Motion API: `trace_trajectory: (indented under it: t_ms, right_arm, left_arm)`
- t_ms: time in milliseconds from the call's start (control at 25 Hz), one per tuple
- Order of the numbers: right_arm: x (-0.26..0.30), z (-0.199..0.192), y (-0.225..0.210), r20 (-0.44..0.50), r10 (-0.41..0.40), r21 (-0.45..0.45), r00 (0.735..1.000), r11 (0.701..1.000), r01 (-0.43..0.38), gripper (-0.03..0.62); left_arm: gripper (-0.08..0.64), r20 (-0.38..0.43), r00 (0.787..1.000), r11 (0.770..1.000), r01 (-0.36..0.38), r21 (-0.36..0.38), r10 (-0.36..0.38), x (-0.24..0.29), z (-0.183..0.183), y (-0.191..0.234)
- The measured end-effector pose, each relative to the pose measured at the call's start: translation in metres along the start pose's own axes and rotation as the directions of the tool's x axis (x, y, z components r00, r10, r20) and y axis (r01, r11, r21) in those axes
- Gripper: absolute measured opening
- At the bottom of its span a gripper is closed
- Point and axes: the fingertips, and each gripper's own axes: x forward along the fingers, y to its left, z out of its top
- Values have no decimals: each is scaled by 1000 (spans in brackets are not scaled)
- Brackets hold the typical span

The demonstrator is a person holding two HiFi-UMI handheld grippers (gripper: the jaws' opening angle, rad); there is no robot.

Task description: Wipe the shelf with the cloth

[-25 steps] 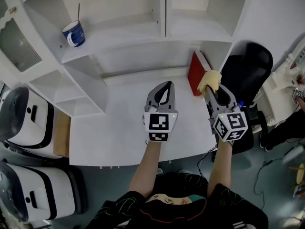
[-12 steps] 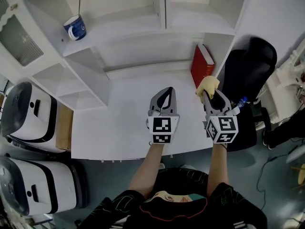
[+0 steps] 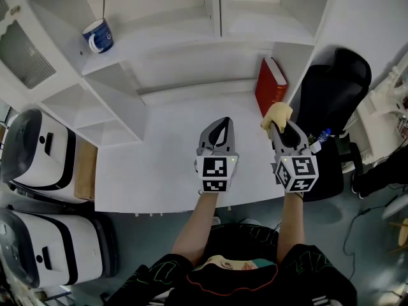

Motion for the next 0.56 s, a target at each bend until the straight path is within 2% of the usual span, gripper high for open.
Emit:
trace_trajectory:
  t_ms: [560]
  right_arm:
    - [7, 5, 6, 16, 15, -13, 1000, 1000, -14, 120]
  left_arm:
    - [0, 12, 1000, 1000, -10, -18, 10, 0, 2, 11]
